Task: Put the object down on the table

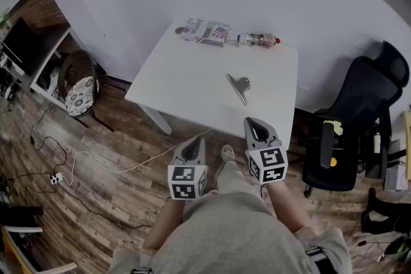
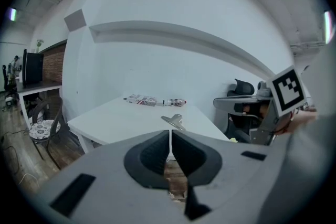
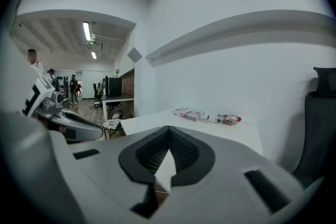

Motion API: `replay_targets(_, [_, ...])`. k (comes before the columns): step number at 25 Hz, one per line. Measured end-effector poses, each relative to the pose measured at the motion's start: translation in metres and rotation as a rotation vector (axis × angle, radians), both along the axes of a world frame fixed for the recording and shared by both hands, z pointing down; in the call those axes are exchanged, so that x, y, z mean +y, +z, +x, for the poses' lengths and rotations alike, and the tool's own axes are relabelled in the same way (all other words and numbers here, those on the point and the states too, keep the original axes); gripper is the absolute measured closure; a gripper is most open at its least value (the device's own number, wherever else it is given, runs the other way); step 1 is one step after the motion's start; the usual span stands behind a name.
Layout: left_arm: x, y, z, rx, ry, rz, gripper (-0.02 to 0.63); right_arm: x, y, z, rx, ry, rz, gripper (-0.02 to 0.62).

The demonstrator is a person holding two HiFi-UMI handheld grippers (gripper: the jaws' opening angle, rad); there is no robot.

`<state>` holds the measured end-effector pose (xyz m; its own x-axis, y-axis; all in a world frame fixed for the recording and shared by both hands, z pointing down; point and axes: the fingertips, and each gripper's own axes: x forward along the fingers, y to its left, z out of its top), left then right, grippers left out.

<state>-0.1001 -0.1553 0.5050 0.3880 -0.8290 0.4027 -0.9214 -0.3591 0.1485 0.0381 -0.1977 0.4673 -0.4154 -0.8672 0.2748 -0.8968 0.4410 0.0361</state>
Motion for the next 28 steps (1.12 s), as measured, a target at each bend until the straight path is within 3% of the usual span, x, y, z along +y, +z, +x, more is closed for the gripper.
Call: replay_targets(28, [0.004, -0.001, -0.01, 0.002, -0.005, 0.008, 0.591, 0.016, 0.0, -0.007, -0.034, 0.007, 0.003, 0.594])
